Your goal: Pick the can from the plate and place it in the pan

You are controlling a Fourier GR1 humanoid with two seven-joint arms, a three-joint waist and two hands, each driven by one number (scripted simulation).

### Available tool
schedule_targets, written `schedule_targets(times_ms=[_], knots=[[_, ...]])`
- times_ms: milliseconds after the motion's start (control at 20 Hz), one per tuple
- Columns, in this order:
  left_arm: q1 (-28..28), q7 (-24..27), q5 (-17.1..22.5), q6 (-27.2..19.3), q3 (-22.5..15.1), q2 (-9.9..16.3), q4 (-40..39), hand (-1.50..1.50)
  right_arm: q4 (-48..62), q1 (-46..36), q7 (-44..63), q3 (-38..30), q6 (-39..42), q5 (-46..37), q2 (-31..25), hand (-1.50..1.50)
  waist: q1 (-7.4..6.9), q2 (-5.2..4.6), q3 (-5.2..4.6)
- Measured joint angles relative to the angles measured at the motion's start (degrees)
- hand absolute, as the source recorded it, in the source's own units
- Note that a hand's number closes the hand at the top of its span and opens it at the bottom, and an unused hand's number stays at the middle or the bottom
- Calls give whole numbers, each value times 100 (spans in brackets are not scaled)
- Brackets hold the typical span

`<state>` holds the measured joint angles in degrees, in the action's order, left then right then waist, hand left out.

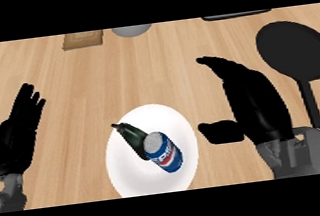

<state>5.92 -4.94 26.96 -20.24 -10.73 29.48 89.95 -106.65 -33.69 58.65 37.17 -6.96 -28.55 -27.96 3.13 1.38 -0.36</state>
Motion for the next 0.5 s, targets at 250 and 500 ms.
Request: schedule_targets(times_ms=[250,500], knots=[[104,-96,-41,46,-86,-67,93,0,-114,-645,666,193,902,230,289,-150,-219,-59,8],[334,-148,-132,38,-156,-146,-1,0,593,-1185,787,337,1497,756,483,-150,-323,-111,5]])
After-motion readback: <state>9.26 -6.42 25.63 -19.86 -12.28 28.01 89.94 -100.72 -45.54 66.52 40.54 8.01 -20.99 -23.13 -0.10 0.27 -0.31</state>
